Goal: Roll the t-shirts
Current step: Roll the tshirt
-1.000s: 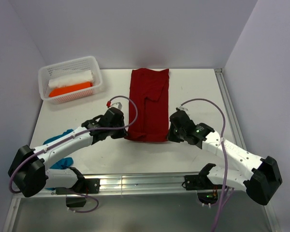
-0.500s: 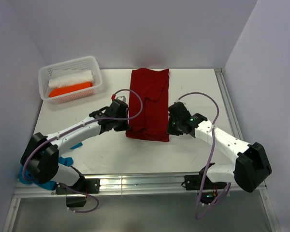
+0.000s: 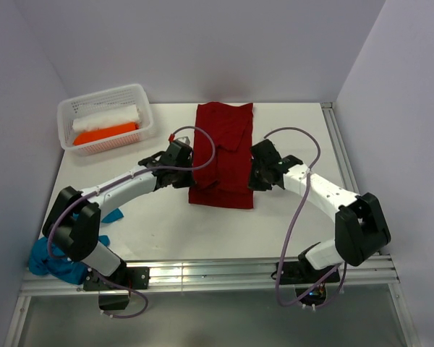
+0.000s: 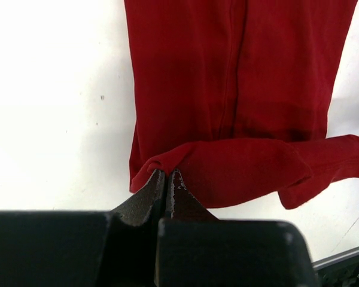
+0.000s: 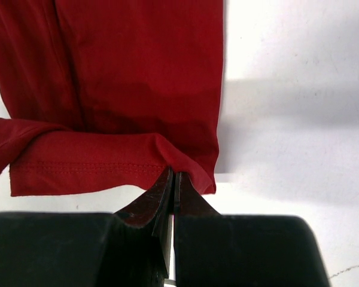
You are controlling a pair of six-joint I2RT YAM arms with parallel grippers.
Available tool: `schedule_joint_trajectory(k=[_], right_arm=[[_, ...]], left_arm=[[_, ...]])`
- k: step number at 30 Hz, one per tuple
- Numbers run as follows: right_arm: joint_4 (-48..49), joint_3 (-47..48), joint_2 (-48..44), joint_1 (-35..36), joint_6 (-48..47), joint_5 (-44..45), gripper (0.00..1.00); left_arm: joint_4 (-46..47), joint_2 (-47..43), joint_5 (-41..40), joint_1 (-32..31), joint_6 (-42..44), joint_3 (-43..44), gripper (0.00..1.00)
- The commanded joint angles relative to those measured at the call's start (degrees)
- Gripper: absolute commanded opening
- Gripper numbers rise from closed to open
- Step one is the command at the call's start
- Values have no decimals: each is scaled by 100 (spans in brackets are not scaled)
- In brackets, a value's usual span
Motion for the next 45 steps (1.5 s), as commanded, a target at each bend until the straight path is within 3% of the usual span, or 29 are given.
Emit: schedule_joint_trajectory(k=[1,12,23,35,38,39,42,45], right_arm=[[139,362,219,-107,-184,38,0],[315,784,993,-335,-272,-42,0],[228,1003,949,-485,-378,-50,0],[376,1241,1493,-608,-378,-94,2],[508,1241,1661,-634,-317,-95,14],[535,1232,1679,-660,-299,-103,31],[684,1145,1592,-704,-176,-68,47],[755,1030,1328,-757,-193,-120,53]], left_arm=[[202,125,40,95,221,360,0],[254,749,84,254,335,773,0],[193,705,102,333,353,861,0],[237,1161,207,491,493,1221,3],[289,1381,321,552,502,1283,16],[377,1408,383,570,520,1275,36],[544,1382,427,588,468,1204,61],[509,1224,287,588,414,1231,65]])
